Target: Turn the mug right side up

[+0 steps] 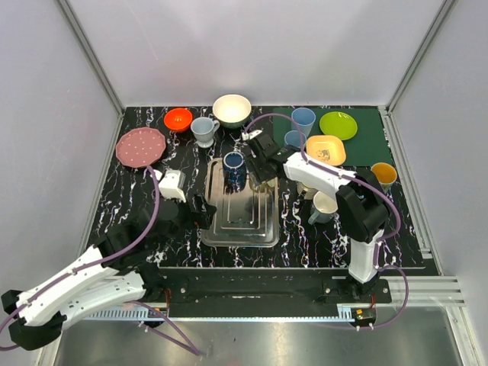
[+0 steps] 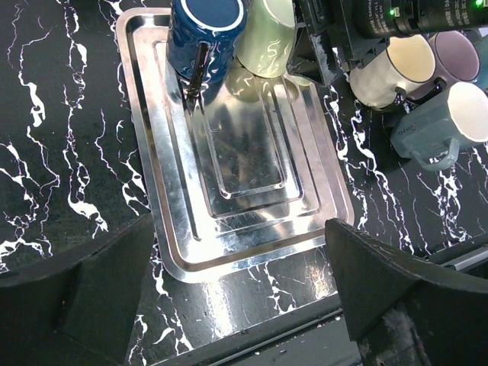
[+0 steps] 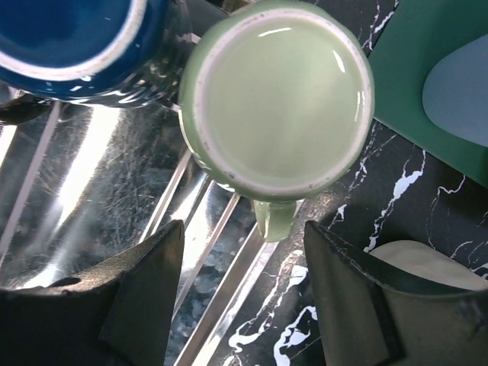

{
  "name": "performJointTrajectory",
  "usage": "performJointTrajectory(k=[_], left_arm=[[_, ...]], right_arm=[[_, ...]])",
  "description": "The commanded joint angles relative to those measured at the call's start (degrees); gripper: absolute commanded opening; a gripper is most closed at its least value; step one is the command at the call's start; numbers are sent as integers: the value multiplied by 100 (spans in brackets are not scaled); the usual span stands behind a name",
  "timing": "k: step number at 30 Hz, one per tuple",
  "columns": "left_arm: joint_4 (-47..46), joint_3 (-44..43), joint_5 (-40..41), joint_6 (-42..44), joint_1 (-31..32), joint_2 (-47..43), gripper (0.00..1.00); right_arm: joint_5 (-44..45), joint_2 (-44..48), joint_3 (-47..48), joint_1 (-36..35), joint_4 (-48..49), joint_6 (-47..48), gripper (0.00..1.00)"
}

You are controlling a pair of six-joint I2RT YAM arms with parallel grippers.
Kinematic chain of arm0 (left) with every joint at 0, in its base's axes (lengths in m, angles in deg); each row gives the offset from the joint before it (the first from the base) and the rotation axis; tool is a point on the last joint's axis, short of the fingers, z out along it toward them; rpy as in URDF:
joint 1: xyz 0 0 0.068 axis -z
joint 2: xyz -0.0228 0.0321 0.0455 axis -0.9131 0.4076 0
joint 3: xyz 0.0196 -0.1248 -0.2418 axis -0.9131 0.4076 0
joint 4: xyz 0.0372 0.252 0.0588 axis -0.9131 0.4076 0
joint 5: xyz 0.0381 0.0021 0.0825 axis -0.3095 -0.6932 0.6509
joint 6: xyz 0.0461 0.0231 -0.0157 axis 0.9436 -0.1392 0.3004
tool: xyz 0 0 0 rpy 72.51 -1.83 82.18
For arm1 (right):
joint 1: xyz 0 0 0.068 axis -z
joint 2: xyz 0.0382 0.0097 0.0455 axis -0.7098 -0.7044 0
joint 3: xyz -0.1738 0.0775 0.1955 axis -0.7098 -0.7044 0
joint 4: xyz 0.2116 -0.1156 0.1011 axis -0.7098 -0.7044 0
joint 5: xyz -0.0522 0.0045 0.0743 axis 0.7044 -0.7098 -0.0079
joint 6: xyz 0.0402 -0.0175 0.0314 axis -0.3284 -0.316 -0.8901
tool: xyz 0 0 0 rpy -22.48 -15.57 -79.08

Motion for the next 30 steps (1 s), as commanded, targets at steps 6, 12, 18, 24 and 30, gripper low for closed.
performJointTrajectory(k=[6,12,18,24,30], left_arm=[[-357,15,18,319,-27,307,95],[-568,32,-88,433,-27,536,95],[-629,24,-220,398,-27,712,95],[-673,42,-238,381,-36,738,95],[-638,50,-97,302,-36,633,94]], right_arm=[[-251,-133,239,329,115,331,69],[-690,-537,493,496,98,463,65],[-849,-626,599,496,106,463,47],[-955,-486,529,496,106,393,5],[-840,329,196,470,89,-160,0]])
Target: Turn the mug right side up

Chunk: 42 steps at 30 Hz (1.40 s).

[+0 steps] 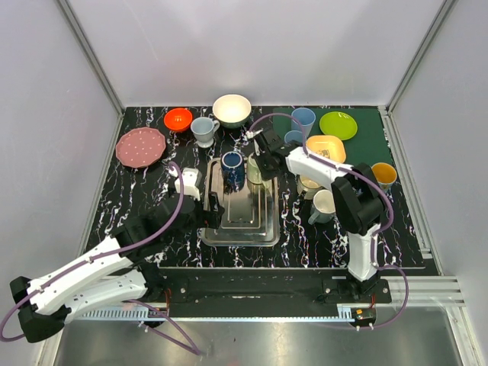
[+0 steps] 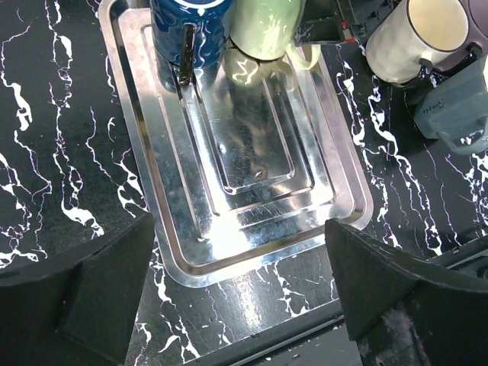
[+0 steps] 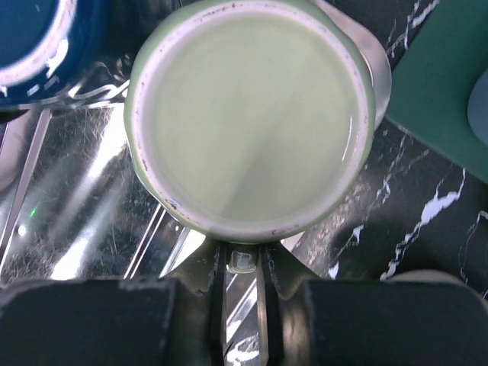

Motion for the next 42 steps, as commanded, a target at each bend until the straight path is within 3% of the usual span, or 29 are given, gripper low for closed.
performJointTrajectory(k=[1,4,9,16,24,31,42], left_arm=[[-243,-7,91,-55,-34,-119,94],[-216,11,310,-195,-34,-259,94],[-732,230,356,-424,-34,-750,96],[-2613,828,-769,-942,-77,-1481,99],[-4958,1627,-1701,-1610,-130,-1280,99],[-5876,1637,-1860,-1672,-253,-744,94],[-7089,1646,-2606,-2270,-956,-295,67]], right_arm=[[49,1042,-242,-22,170,-506,0],[-248,1806,-566,-75,336,-830,0],[-1521,3062,-1252,-75,994,-1710,0],[-3472,3891,-2097,-75,3604,-3713,0],[-4327,3997,-3107,-75,6881,-6033,0],[-4450,4207,-3275,-101,6937,-6150,0],[-4618,4515,-3539,-119,6815,-6071,0]])
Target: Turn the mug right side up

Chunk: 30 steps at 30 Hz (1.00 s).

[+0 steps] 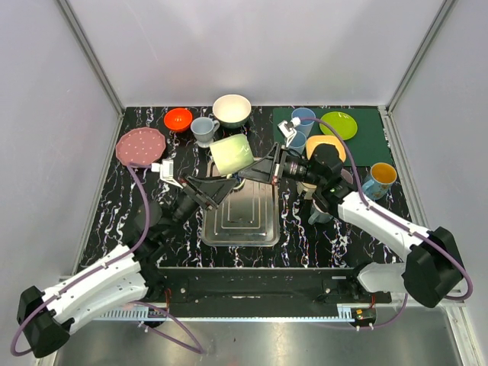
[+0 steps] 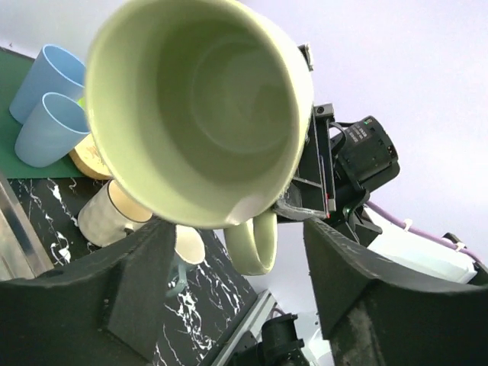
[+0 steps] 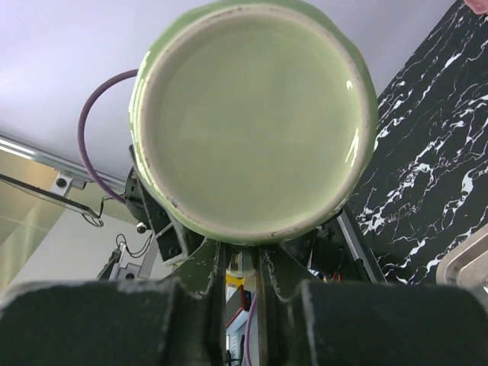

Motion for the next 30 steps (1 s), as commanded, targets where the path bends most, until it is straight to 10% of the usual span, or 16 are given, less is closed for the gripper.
performJointTrajectory(k=[1,13,17,20,24,30], left_arm=[[-1063,-81,-583,-357,-226,94,65],[-1951,-310,-1497,-814,-411,850,40],[-2206,-345,-1682,-964,-507,920,0],[-1918,-362,-1700,-912,-586,842,0],[-49,-783,-1410,-184,-596,508,0],[3292,-1820,214,1310,-604,-55,0]], right_arm=[[-178,412,98,-42,627,71,0],[-345,307,98,-121,381,326,0],[-381,360,72,-148,170,510,0],[-407,447,98,-139,-381,773,0],[21,711,423,-139,-1936,1599,51],[2451,1212,1354,-148,-5127,2979,73]])
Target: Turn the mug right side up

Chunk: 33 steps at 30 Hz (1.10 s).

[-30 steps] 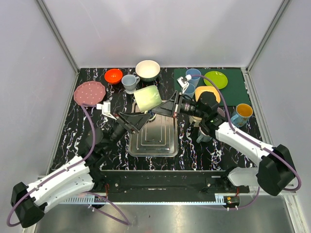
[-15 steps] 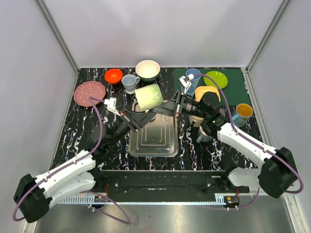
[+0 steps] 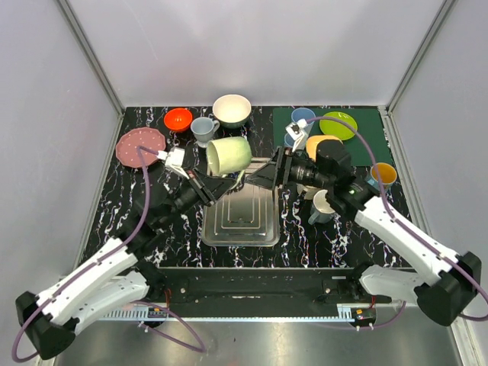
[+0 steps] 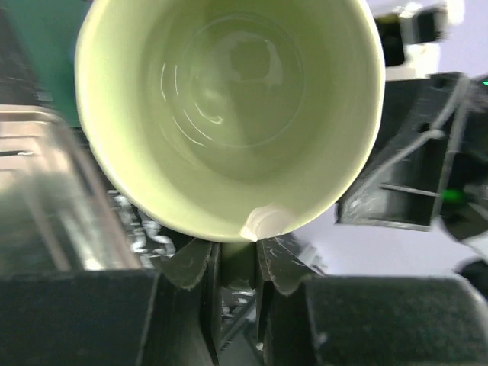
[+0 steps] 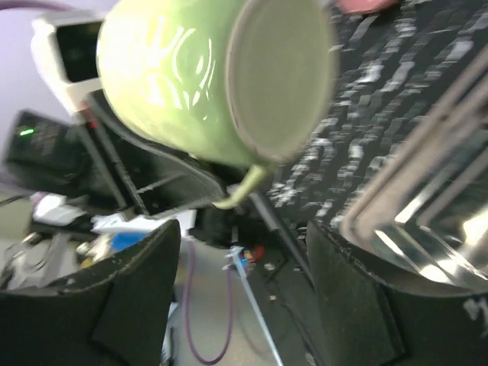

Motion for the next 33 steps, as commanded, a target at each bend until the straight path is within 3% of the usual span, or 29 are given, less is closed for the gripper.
performJointTrajectory(k=[1,2,4,5,9,23,33], left_arm=[[2168,-1243,1851,1427,-51,-459,0],[2964,-1420,2144,1673,-51,-407,0],[3689,-1954,3054,1955,-60,-84,0],[4598,-2149,3391,1965,-69,110,0],[5564,-2503,3711,2307,-367,980,0],[4547,-2143,2455,2572,-2018,2607,0],[3922,-2590,2392,2633,-2556,4136,0]], right_arm=[[2078,458,900,-32,-2567,1251,74],[2360,537,1049,-23,-3023,1391,74],[2959,625,1112,-23,-3281,1498,75],[3056,739,1086,-32,-3360,1568,75],[3259,986,884,-32,-3370,1656,75],[3259,1513,172,-23,-3493,1692,73],[3163,1610,31,-32,-3537,1621,73]])
